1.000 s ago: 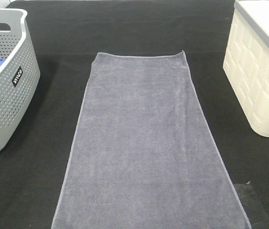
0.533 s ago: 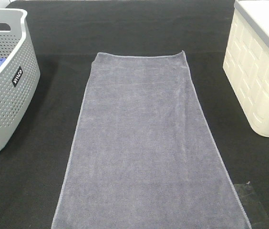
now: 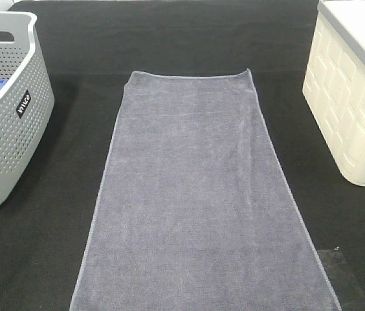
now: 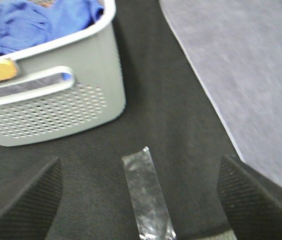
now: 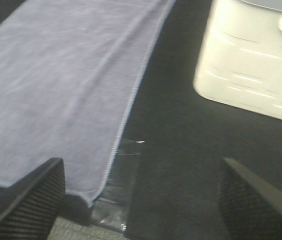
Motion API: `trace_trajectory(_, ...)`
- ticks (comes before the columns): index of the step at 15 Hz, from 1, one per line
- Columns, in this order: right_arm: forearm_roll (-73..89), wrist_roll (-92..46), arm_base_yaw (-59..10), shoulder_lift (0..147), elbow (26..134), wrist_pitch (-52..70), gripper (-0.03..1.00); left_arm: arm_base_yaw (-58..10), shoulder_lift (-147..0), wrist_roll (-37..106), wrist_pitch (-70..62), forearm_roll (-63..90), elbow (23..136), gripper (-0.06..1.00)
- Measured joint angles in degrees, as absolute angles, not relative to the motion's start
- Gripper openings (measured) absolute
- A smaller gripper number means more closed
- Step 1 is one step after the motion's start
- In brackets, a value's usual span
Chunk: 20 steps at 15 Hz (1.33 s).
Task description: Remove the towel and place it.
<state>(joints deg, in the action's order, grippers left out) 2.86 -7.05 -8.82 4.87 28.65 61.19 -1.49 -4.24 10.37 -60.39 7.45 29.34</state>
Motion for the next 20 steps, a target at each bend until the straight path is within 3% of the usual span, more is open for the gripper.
trace_trajectory(5, 2.9, -7.0, 3.5, 4.7, 28.6, 61.2, 0.78, -1.0, 0.2, 10.4, -60.3, 7.4, 29.3, 0.81)
trace_trajectory(20, 2.9, -7.0, 3.9, -0.2, 28.6, 61.0, 0.78, -1.0, 0.3, 10.4, -60.3, 7.4, 29.3, 0.80)
